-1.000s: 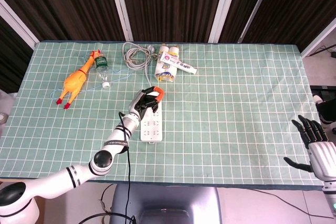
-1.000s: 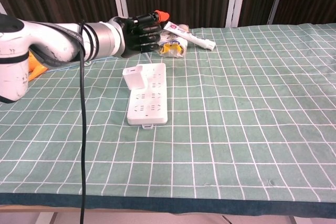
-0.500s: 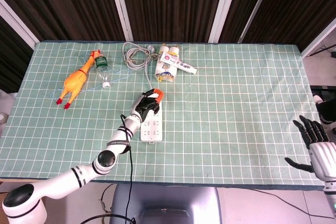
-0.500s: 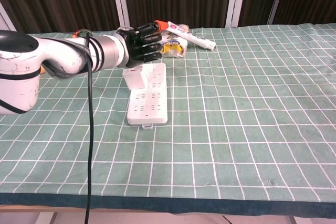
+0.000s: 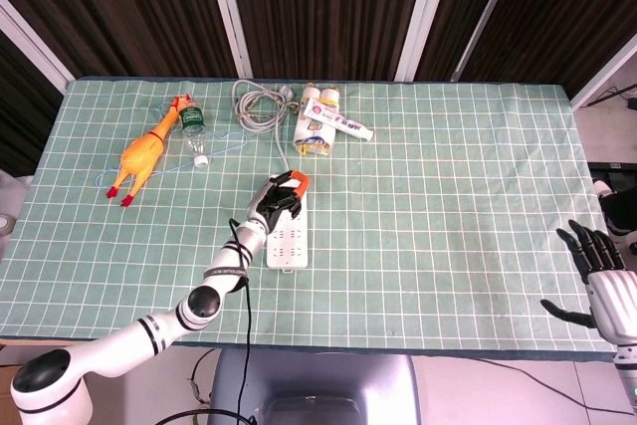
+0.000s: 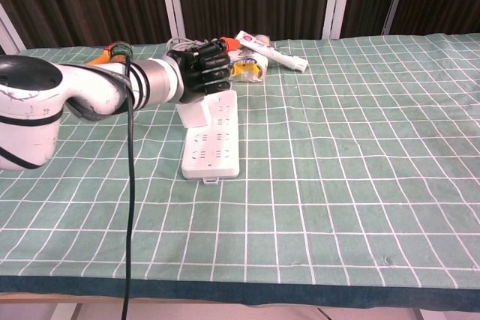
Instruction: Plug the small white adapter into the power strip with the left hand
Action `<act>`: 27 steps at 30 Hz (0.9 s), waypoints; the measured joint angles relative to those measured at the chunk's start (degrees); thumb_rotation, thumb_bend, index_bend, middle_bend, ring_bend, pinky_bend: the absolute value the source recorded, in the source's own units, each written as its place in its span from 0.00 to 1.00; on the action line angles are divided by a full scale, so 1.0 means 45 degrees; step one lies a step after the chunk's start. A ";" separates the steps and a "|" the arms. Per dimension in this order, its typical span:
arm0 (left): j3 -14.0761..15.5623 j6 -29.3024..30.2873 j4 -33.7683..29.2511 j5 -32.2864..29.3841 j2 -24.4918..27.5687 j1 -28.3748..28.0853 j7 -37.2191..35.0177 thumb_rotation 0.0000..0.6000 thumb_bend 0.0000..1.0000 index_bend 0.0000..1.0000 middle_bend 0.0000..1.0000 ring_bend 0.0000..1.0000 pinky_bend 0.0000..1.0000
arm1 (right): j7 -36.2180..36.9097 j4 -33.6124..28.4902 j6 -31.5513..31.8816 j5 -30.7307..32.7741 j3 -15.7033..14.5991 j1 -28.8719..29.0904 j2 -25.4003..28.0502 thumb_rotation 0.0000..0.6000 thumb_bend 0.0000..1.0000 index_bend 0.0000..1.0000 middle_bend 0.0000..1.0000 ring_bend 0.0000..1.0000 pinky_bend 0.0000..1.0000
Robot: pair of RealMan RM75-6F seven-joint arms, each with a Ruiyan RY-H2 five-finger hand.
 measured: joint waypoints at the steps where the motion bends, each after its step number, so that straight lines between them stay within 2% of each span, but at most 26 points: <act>1: 0.0019 -0.0011 0.0058 0.0021 -0.0021 -0.0019 -0.0026 1.00 0.94 0.96 0.98 0.86 0.83 | 0.0001 0.0006 -0.0003 0.0004 -0.0002 -0.0003 -0.0004 1.00 0.00 0.00 0.06 0.00 0.04; 19: 0.0103 -0.0169 0.0368 0.0312 -0.0131 -0.0139 -0.0523 1.00 0.94 0.94 0.97 0.85 0.83 | 0.0011 0.0026 0.0008 0.0038 0.0005 -0.0049 0.0002 1.00 0.00 0.00 0.06 0.00 0.04; 22: -0.0038 -0.0049 0.0019 0.0501 0.0092 -0.0062 -0.0535 1.00 0.89 0.85 0.89 0.77 0.79 | 0.0016 0.0031 0.0038 0.0038 0.0008 -0.0069 0.0017 1.00 0.00 0.00 0.06 0.00 0.04; 27: -0.0211 0.0317 -0.1229 0.1426 0.1075 0.0224 -0.0209 1.00 0.78 0.63 0.70 0.60 0.67 | 0.0079 0.0064 0.0121 0.0000 0.0020 -0.0088 0.0000 1.00 0.00 0.00 0.06 0.00 0.04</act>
